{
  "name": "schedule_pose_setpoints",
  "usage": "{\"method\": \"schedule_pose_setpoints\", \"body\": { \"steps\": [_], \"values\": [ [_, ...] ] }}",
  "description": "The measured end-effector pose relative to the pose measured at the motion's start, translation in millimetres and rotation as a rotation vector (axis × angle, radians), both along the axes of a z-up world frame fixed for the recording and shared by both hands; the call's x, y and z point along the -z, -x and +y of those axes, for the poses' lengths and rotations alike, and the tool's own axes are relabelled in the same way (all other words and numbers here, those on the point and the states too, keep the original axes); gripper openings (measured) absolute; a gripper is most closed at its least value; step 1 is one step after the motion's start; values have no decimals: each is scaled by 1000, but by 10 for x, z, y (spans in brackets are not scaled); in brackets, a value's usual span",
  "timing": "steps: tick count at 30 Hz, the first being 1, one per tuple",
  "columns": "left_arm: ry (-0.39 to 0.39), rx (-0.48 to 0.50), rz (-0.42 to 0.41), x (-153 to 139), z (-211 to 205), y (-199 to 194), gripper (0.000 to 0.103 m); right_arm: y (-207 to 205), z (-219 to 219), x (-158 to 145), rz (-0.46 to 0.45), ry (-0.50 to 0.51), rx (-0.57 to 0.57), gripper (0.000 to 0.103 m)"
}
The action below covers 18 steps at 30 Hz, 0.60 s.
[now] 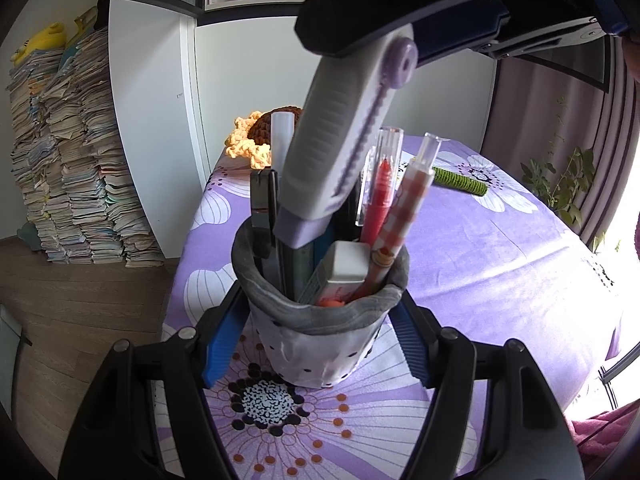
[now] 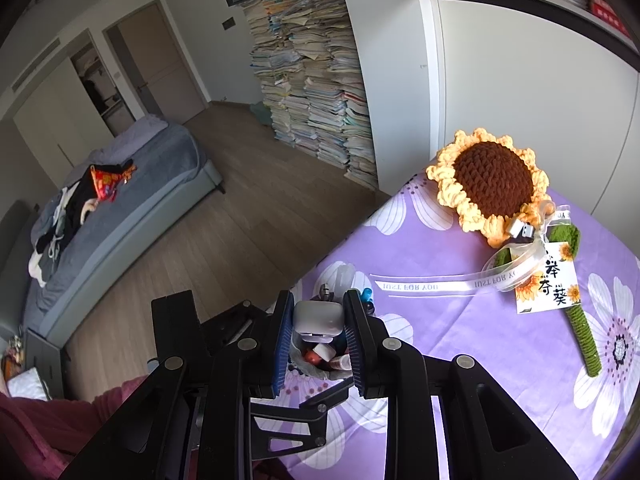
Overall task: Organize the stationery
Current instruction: 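Lower the white correction tape into the grey cup and open the right gripper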
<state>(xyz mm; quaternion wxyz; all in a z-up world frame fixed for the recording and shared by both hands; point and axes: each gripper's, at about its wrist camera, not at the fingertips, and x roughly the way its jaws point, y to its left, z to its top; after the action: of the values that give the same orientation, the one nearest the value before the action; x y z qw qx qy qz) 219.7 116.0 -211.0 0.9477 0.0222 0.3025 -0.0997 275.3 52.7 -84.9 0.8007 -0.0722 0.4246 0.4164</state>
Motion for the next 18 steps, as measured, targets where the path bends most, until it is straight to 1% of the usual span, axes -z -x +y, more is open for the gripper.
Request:
{"method": "schedule_pose_setpoints", "body": {
  "steps": [11, 18],
  "values": [
    [-2, 22, -5, -10, -46, -1, 68, 48, -97, 18, -22, 24, 16, 27],
    [-7, 28, 1, -20, -43, -20, 68, 54, -77, 62, -8, 43, 13, 27]
  ]
}}
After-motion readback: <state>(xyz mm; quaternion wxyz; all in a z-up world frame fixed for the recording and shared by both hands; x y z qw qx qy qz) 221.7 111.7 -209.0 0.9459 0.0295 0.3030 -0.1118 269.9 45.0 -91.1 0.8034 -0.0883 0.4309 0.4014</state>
